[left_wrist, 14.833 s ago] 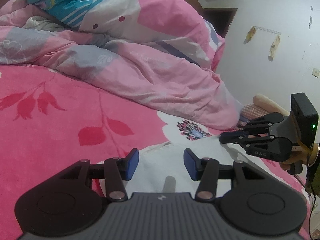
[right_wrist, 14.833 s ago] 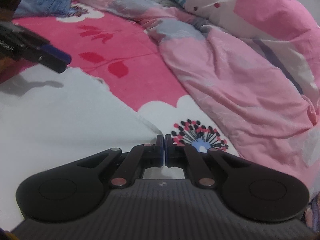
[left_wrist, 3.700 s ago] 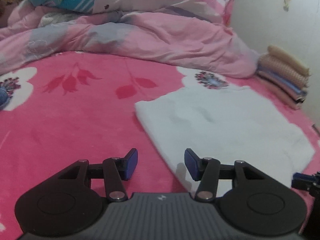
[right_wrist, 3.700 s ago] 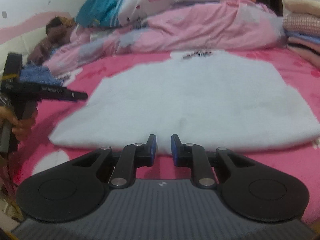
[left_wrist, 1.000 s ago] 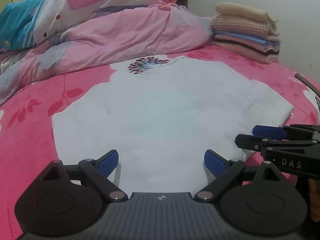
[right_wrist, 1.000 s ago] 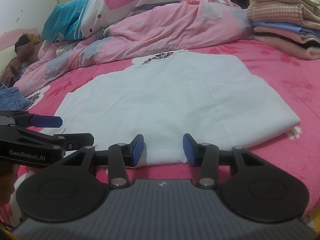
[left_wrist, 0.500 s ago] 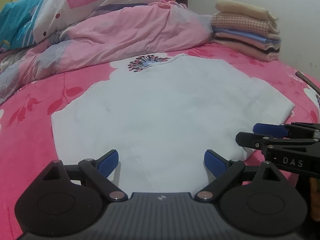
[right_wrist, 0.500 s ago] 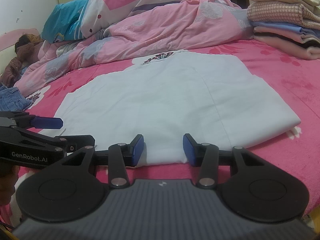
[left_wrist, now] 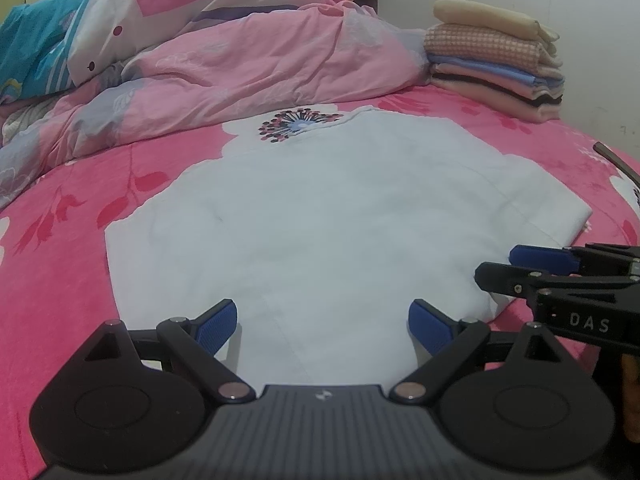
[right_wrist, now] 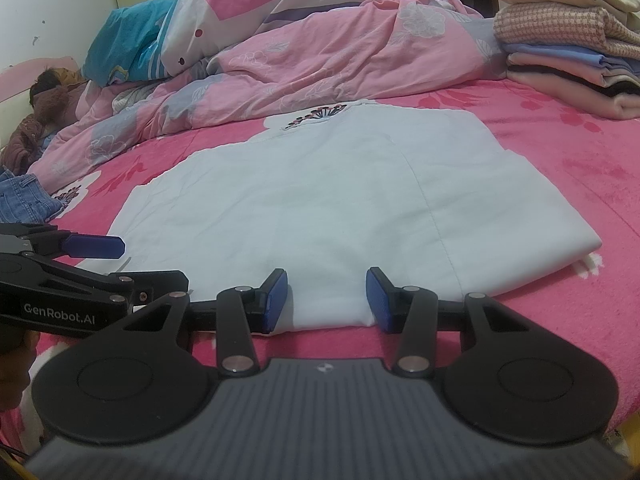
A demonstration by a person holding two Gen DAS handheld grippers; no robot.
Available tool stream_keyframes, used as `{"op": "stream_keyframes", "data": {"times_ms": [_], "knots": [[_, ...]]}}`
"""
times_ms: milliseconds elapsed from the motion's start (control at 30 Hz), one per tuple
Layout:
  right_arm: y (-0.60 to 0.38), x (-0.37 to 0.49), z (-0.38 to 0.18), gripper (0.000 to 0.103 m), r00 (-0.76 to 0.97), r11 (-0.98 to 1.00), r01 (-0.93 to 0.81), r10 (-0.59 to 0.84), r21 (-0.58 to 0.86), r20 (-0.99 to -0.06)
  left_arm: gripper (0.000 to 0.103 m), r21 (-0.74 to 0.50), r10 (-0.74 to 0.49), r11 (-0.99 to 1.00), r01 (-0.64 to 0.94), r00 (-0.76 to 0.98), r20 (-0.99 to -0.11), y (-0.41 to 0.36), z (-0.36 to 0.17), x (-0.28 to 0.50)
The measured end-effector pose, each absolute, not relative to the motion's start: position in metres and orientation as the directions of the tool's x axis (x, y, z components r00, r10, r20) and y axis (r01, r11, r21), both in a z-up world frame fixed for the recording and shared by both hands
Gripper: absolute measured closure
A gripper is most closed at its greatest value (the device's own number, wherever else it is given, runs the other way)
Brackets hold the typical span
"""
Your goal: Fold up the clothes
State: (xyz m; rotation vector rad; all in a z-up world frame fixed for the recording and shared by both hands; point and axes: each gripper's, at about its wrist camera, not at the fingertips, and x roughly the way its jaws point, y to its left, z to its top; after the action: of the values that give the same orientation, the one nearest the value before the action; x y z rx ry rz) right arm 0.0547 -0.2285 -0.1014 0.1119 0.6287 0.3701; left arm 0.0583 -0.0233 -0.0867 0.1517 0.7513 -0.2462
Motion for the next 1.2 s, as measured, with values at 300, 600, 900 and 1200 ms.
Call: {"op": "stream_keyframes", "data": {"times_ms": [300,600,900,1200], "knots": [[-0.2289,0.0550,-0.1013,0.060,0.745,0.928,-0.305,0.372,0.213,-0.554,0.009,0.051,-0.162,0.961,0.271,0.705,-0.691,-0.0226,-0.0875,0.0580],[-0.2296,0.0559,-0.1010,0.060,0.744,0.928,-0.306,0.373,0.214,-0.554,0.009,0.053,-0.158,0.961,0.270,0.701,-0.695,-0.0222,-0.0891,0.0589],[-0.2295,0.0555,-0.1009,0.059,0.744,0.928,-0.305,0.373,0.215,-0.554,0.009,0.049,-0.154,0.963,0.265,0.693,-0.704,-0.0227,-0.0911,0.0598],[-0.2355,0.0513,-0.0989,0.057,0.762,0.921,-0.304,0.389,0.245,-0.517,0.004,-0.001,-0.169,0.971,0.239,0.683,-0.711,-0.0189,-0.0937,0.0624]]}}
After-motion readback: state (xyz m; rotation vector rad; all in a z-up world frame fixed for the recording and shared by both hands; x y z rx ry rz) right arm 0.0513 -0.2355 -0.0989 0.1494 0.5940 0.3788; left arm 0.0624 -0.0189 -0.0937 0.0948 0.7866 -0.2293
